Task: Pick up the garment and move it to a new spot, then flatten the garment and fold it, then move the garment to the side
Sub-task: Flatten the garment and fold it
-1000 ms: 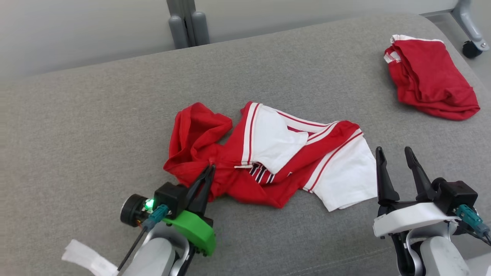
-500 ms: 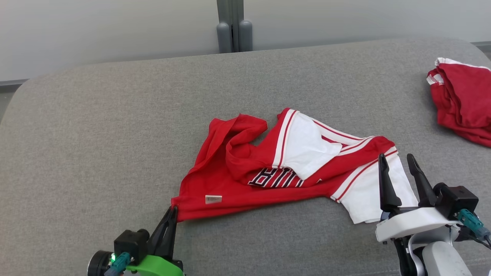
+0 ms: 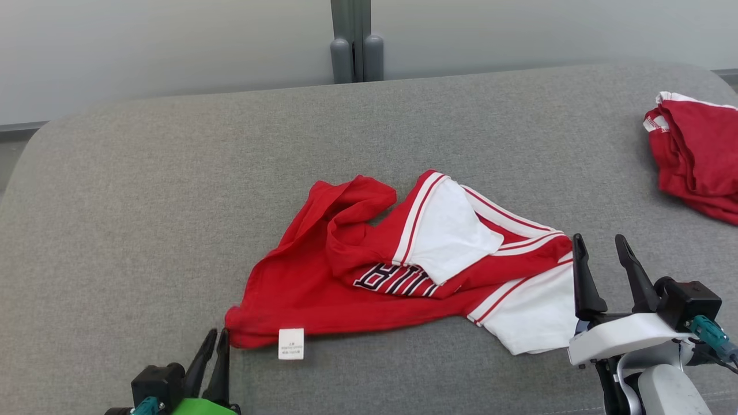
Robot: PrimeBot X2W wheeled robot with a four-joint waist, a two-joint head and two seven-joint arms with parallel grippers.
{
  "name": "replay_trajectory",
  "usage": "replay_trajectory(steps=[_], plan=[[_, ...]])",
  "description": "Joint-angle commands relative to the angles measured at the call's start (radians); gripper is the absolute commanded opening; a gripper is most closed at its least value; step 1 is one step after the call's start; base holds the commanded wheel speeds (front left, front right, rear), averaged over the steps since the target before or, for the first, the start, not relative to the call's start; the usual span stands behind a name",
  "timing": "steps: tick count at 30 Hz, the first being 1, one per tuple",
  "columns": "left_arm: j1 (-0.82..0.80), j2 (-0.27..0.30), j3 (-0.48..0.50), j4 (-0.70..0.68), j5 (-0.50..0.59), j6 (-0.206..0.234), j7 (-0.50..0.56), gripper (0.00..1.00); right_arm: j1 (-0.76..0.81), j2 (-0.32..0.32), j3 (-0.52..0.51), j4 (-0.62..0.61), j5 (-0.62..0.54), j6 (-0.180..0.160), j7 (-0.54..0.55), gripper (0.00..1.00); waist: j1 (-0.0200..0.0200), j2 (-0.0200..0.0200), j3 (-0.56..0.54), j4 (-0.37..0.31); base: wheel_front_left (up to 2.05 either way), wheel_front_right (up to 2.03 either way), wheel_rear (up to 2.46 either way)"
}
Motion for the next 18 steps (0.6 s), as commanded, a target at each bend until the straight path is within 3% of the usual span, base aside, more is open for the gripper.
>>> replay_trajectory(steps=[1,18], plan=[[0.005,-0.005,0.011,-0.002,0.009,-0.003,0.000,1.00,0.004,-0.001,-0.001,0.001,0.002,-0.002,-0.003,1.00,0.0000,0.0000,-0.004,-0.004,0.00,0.00,0.00],[-0.056,-0.075,0.197,-0.151,0.126,-0.030,0.000,1.00,0.015,-0.013,0.031,-0.034,-0.015,-0.002,-0.003,1.00,0.0000,0.0000,-0.059,-0.034,0.00,0.00,0.00]])
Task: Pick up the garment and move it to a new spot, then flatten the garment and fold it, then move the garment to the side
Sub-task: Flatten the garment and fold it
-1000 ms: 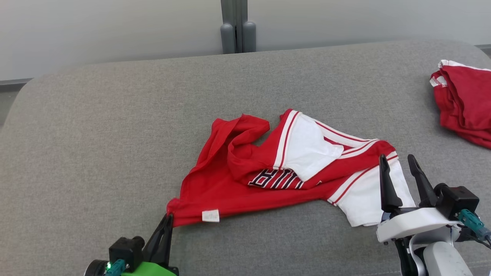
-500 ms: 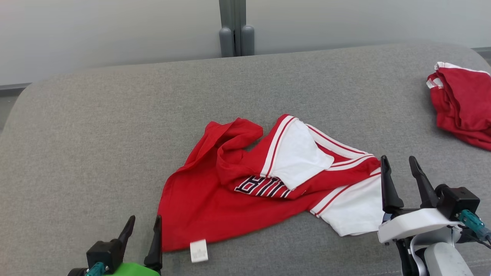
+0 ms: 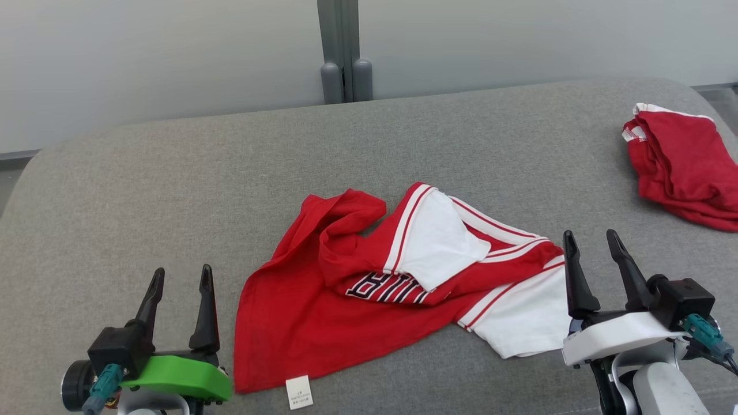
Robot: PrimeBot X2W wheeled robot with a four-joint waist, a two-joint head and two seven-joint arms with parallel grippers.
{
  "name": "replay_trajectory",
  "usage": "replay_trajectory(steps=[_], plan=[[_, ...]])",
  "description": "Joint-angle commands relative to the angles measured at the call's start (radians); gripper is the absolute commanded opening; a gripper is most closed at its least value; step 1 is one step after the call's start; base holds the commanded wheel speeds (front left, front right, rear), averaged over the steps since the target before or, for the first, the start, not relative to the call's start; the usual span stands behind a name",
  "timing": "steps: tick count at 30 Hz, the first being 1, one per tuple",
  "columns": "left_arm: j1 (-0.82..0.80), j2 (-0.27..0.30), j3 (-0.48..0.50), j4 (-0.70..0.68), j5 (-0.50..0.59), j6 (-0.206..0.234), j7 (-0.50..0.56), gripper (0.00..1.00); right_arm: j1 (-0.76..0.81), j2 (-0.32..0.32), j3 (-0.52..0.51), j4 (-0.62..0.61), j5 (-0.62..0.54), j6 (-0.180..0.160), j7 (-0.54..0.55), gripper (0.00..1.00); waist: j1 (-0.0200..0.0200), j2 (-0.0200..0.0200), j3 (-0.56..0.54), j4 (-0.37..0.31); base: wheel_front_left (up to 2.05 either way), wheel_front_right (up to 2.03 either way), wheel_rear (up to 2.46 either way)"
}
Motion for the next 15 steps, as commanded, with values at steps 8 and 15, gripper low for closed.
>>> replay_trajectory(steps=[8,15], plan=[[0.003,-0.024,0.072,-0.008,0.050,-0.023,0.000,1.00,0.030,-0.036,0.045,-0.043,-0.012,-0.002,-0.003,1.00,0.0000,0.0000,-0.025,-0.033,0.00,0.00,0.00],[0.027,-0.033,0.087,0.000,0.083,-0.040,0.000,1.00,0.069,-0.046,0.060,-0.078,-0.009,-0.002,-0.003,1.00,0.0000,0.0000,-0.037,-0.037,0.00,0.00,0.00]])
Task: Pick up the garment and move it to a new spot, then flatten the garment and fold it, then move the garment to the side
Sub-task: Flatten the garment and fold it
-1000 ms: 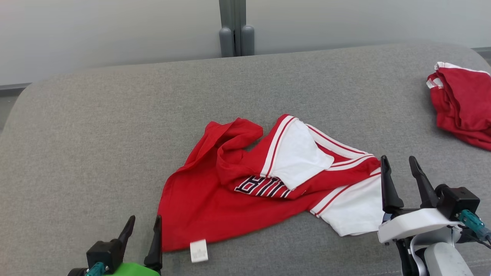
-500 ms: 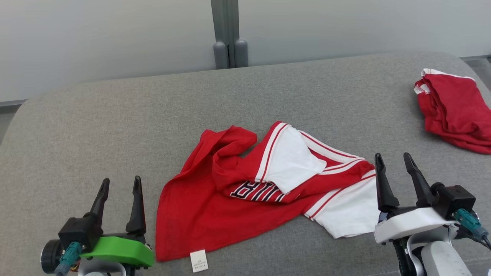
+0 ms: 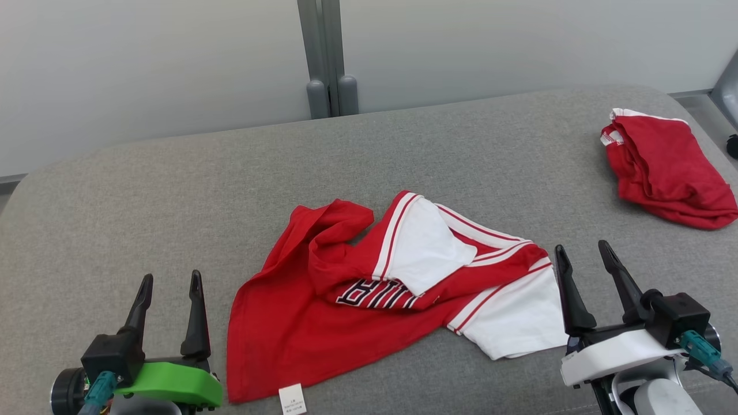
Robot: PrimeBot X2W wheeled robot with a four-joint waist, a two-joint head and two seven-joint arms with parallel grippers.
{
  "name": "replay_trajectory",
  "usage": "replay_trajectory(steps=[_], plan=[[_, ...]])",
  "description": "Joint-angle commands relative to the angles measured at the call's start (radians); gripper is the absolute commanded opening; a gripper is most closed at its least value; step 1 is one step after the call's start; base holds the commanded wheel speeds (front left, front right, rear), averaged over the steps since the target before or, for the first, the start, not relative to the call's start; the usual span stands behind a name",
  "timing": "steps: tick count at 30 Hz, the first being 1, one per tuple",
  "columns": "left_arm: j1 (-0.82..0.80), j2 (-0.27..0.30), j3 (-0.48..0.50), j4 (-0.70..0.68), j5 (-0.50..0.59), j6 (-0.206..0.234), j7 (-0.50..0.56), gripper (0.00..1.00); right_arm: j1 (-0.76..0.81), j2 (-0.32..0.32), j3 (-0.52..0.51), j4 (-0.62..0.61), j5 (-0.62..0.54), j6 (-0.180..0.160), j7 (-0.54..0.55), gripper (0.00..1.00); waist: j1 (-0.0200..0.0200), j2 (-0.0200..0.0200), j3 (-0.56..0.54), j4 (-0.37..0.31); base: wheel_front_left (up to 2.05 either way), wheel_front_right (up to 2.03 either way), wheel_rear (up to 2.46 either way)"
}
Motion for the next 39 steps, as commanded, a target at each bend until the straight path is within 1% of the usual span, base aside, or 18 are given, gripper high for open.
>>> replay_trajectory(steps=[1,12,21,33,39], plan=[[0.013,0.000,0.005,0.005,0.009,-0.006,0.000,1.00,0.016,-0.005,0.002,-0.009,-0.001,-0.002,-0.003,1.00,0.0000,0.0000,-0.003,0.000,0.00,0.00,0.00],[0.028,0.002,0.007,0.025,0.027,-0.030,0.000,1.00,0.033,-0.012,0.020,-0.010,0.005,-0.002,-0.003,1.00,0.0000,0.0000,-0.012,0.010,0.00,0.00,0.00],[0.039,0.000,0.020,0.019,0.001,-0.041,0.000,1.00,0.037,-0.019,0.031,-0.009,0.009,-0.002,-0.003,1.00,0.0000,0.0000,-0.012,0.013,0.00,0.00,0.00],[0.050,0.011,0.018,-0.012,-0.012,-0.042,0.005,1.00,0.036,-0.014,0.029,-0.013,0.000,-0.002,-0.003,1.00,0.0000,0.0000,-0.011,0.020,0.00,0.00,0.00],[0.052,0.019,0.015,-0.029,-0.013,-0.030,0.015,1.00,0.034,-0.006,0.026,-0.014,-0.008,-0.002,0.000,1.00,0.0000,0.0000,-0.012,0.024,0.00,0.00,0.00]])
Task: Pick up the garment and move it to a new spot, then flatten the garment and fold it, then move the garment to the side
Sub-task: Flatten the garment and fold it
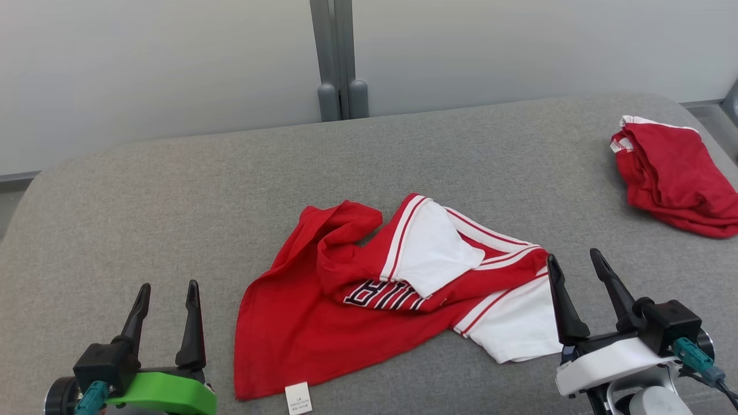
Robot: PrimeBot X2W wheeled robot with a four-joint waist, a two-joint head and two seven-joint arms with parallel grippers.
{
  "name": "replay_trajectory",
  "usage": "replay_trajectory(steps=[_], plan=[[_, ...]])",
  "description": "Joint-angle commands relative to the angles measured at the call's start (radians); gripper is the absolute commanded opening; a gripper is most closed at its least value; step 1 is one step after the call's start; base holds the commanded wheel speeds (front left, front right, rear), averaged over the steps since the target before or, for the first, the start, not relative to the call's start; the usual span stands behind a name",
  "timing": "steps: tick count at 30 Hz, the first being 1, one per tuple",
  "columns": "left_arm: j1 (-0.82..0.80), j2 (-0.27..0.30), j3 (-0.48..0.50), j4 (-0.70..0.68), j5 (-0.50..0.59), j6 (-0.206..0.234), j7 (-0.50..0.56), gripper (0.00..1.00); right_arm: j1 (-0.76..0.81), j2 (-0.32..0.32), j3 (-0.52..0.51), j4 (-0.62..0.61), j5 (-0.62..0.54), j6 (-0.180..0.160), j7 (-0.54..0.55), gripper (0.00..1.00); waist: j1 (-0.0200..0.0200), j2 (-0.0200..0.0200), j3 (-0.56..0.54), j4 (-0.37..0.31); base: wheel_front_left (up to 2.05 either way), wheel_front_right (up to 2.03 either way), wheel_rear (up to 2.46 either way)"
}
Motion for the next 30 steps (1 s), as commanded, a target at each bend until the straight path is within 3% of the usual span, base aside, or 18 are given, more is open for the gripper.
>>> replay_trajectory(steps=[1,22,30], plan=[[0.012,0.009,0.000,-0.006,-0.005,0.006,0.001,1.00,0.008,0.002,-0.002,-0.004,-0.007,-0.002,0.000,1.00,0.0000,0.0000,0.000,0.001,0.00,0.00,0.00],[0.015,0.022,-0.014,-0.001,-0.012,0.024,0.003,1.00,-0.006,0.010,-0.002,0.008,-0.014,-0.002,0.004,1.00,0.0000,0.0000,0.004,0.004,0.00,0.00,0.00],[0.024,0.011,-0.050,0.050,-0.006,0.018,0.017,1.00,-0.025,0.003,-0.025,0.068,-0.024,-0.002,0.013,1.00,0.0000,0.0000,0.013,0.004,0.00,0.00,0.00]])
